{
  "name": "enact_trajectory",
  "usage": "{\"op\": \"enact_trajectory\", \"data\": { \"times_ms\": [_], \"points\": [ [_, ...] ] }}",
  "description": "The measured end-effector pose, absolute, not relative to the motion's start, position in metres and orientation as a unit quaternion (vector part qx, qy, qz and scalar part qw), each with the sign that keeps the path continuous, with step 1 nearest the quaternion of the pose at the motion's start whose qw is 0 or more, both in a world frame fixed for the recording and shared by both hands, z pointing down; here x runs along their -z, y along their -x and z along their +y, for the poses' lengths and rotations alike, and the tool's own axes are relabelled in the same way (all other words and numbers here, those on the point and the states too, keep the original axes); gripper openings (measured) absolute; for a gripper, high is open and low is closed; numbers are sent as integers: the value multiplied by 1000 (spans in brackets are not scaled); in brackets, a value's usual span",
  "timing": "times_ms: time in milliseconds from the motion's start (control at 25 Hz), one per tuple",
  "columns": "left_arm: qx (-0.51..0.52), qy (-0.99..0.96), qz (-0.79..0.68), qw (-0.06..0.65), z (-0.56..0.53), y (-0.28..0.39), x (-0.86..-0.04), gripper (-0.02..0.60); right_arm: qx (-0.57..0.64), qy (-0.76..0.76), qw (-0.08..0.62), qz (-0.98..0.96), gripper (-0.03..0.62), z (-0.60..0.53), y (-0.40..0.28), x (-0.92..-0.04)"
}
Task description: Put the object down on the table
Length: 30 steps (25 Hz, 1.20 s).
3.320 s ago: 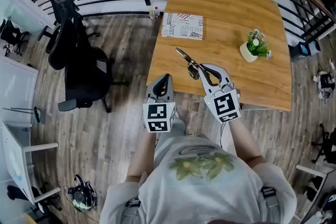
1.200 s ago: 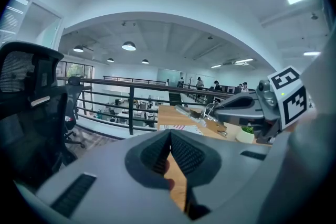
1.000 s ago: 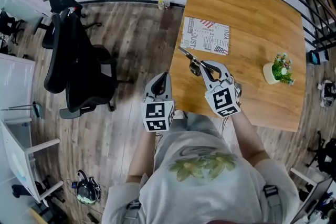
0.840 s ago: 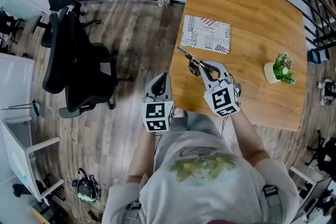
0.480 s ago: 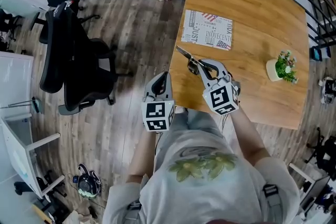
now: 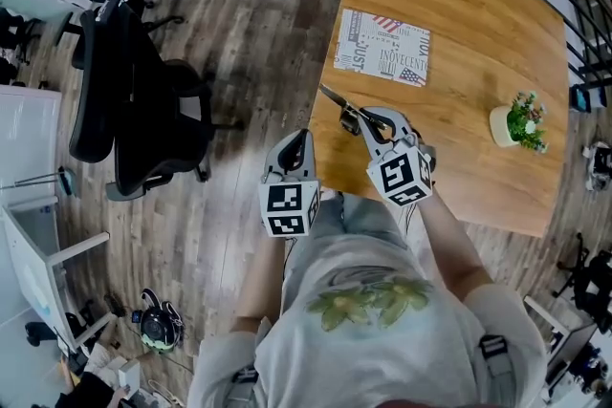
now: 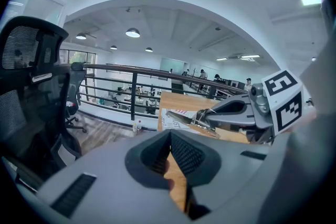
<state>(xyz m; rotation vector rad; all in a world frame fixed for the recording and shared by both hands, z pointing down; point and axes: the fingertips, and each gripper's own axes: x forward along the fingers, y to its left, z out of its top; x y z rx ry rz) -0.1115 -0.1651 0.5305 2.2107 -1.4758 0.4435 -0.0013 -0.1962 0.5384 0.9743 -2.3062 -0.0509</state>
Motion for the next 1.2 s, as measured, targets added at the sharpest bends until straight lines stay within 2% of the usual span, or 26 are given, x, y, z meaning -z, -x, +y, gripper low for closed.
{"op": "enact_trajectory", "data": {
  "times_ms": [1200],
  "points": [
    [-178, -777, -547, 256, -148, 127, -555, 17, 8, -297, 386, -873, 9, -192, 27, -625]
  ]
}}
